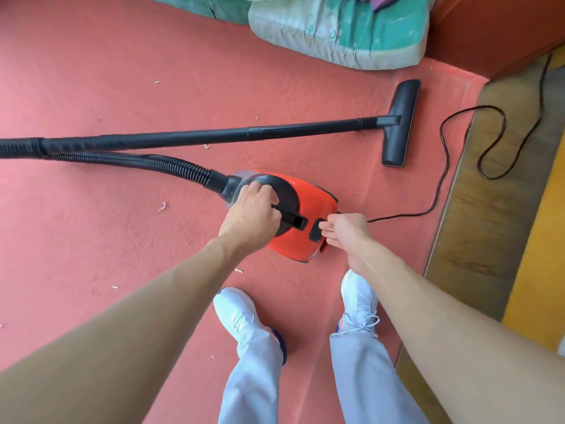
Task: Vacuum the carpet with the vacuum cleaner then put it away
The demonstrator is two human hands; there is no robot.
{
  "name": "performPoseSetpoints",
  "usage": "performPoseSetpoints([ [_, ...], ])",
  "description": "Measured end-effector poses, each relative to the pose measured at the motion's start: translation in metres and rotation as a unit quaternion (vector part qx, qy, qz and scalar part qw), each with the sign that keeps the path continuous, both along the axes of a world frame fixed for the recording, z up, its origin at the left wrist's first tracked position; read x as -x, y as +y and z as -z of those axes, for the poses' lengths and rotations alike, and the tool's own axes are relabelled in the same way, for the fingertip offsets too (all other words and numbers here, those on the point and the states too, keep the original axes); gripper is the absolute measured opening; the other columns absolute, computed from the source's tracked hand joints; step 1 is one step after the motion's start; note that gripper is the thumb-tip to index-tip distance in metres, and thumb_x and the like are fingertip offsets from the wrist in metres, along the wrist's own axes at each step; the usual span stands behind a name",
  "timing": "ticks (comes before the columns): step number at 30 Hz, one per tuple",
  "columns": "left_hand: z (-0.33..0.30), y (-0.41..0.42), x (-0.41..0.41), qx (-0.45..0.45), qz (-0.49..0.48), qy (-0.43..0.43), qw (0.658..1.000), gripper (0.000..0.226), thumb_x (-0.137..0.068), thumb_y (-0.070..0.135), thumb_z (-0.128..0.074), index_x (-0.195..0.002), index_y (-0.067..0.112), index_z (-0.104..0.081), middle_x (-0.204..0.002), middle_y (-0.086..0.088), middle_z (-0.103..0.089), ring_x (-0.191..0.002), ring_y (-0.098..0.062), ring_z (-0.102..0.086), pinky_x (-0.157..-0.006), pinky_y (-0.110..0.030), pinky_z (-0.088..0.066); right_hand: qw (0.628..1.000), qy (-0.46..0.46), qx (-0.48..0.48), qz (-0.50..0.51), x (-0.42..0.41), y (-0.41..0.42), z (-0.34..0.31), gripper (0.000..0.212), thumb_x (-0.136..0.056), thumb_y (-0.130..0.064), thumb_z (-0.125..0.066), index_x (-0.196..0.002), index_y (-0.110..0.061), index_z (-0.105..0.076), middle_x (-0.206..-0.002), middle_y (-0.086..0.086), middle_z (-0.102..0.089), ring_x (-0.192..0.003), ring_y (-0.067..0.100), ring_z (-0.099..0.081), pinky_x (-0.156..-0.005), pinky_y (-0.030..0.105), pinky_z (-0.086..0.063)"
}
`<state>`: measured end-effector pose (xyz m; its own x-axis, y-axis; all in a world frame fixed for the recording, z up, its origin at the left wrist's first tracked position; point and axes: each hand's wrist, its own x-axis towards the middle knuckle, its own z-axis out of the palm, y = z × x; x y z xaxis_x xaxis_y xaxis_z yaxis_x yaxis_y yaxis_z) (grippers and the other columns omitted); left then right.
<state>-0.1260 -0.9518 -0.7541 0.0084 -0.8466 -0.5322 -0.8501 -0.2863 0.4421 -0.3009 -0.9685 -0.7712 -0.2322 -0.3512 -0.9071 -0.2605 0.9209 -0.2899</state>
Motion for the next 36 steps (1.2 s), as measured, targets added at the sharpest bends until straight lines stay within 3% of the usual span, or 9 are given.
performPoseSetpoints([
  [2, -0.030, 0.001, -0.018, -0.050, -0.041, 0.005, 0.998, 0.021, -0.092, 0.011, -0.045, -0.097, 0.005, -0.065, -0.102, -0.013, -0.059, -0.100, -0.032, -0.055, -0.075, -0.035, -0.040, 1.000, -0.022, 0.017, -0.013, -0.030, -0.006, -0.033, 0.010, -0.063, -0.012, -0.052, -0.054, -0.015, -0.053, -0.071, 0.011, -0.064, -0.059, 0.026, -0.055, -0.064, 0.034, -0.046],
  [7, -0.096, 0.031, -0.077, -0.090, -0.214, 0.067, 0.970, 0.019, -0.086, 0.014, -0.044, -0.082, 0.007, -0.061, -0.082, -0.013, -0.069, -0.074, -0.034, -0.063, -0.065, -0.038, -0.050, 0.991, -0.038, 0.085, -0.101, -0.117, -0.004, -0.110, 0.023, -0.069, -0.019, -0.048, -0.051, -0.014, -0.061, -0.073, 0.012, -0.072, -0.075, 0.037, -0.068, -0.081, 0.053, -0.054],
  [14, -0.187, 0.124, -0.162, -0.179, -0.474, 0.207, 0.837, 0.019, -0.087, 0.002, -0.044, -0.082, 0.003, -0.062, -0.067, -0.009, -0.061, -0.050, -0.025, -0.056, -0.061, -0.036, -0.054, 0.983, -0.073, 0.065, -0.155, -0.211, 0.041, -0.202, 0.018, -0.093, -0.008, -0.050, -0.089, -0.013, -0.067, -0.083, 0.005, -0.070, -0.066, 0.020, -0.067, -0.082, 0.040, -0.056],
  [17, -0.240, 0.152, -0.205, -0.190, -0.521, 0.202, 0.807, 0.016, -0.089, 0.001, -0.046, -0.084, 0.002, -0.061, -0.068, -0.012, -0.057, -0.051, -0.023, -0.052, -0.052, -0.029, -0.050, 0.981, -0.070, 0.049, -0.172, -0.245, 0.056, -0.251, 0.019, -0.094, -0.001, -0.048, -0.085, -0.002, -0.065, -0.077, 0.014, -0.064, -0.062, 0.025, -0.063, -0.070, 0.038, -0.054],
  [19, -0.273, 0.162, -0.236, -0.185, -0.523, 0.189, 0.810, 0.017, -0.089, 0.002, -0.045, -0.083, 0.004, -0.061, -0.071, -0.013, -0.057, -0.052, -0.023, -0.051, -0.052, -0.029, -0.050, 0.983, -0.085, 0.033, -0.162, -0.268, 0.062, -0.281, 0.021, -0.095, 0.004, -0.046, -0.104, 0.010, -0.064, -0.069, 0.011, -0.056, -0.052, 0.019, -0.059, -0.058, 0.029, -0.047],
  [24, -0.343, 0.154, -0.304, -0.137, -0.528, 0.168, 0.821, 0.018, -0.089, 0.003, -0.045, -0.090, 0.001, -0.063, -0.071, -0.013, -0.059, -0.049, -0.023, -0.052, -0.059, -0.034, -0.053, 0.980, -0.129, 0.000, -0.154, -0.328, 0.071, -0.334, 0.023, -0.098, 0.001, -0.045, -0.109, 0.013, -0.061, -0.072, 0.010, -0.056, -0.040, 0.013, -0.059, -0.045, 0.021, -0.048],
  [28, -0.380, 0.123, -0.338, -0.105, -0.506, 0.172, 0.839, 0.018, -0.089, 0.004, -0.046, -0.091, 0.002, -0.064, -0.071, -0.012, -0.061, -0.051, -0.024, -0.055, -0.062, -0.037, -0.055, 0.979, -0.130, 0.006, -0.154, -0.376, 0.064, -0.357, 0.023, -0.090, 0.000, -0.052, -0.068, -0.006, -0.060, -0.067, 0.011, -0.059, -0.057, 0.024, -0.058, -0.059, 0.029, -0.047],
  [32, -0.397, 0.082, -0.359, -0.093, -0.431, 0.178, 0.880, 0.022, -0.086, 0.004, -0.045, -0.090, -0.001, -0.066, -0.072, -0.012, -0.066, -0.057, -0.027, -0.060, -0.064, -0.039, -0.058, 0.987, -0.103, 0.007, -0.124, -0.421, 0.047, -0.349, 0.023, -0.084, 0.001, -0.053, -0.063, -0.005, -0.057, -0.056, 0.009, -0.057, -0.053, 0.025, -0.059, -0.065, 0.038, -0.050],
  [36, -0.389, 0.058, -0.389, -0.141, -0.350, 0.172, 0.910, 0.023, -0.086, 0.007, -0.046, -0.094, -0.003, -0.065, -0.075, -0.012, -0.068, -0.061, -0.028, -0.063, -0.068, -0.041, -0.058, 0.986, -0.103, -0.025, -0.132, -0.457, 0.030, -0.324, 0.032, -0.091, 0.004, -0.047, -0.062, -0.007, -0.051, -0.045, 0.004, -0.055, -0.044, 0.015, -0.057, -0.052, 0.026, -0.043],
])
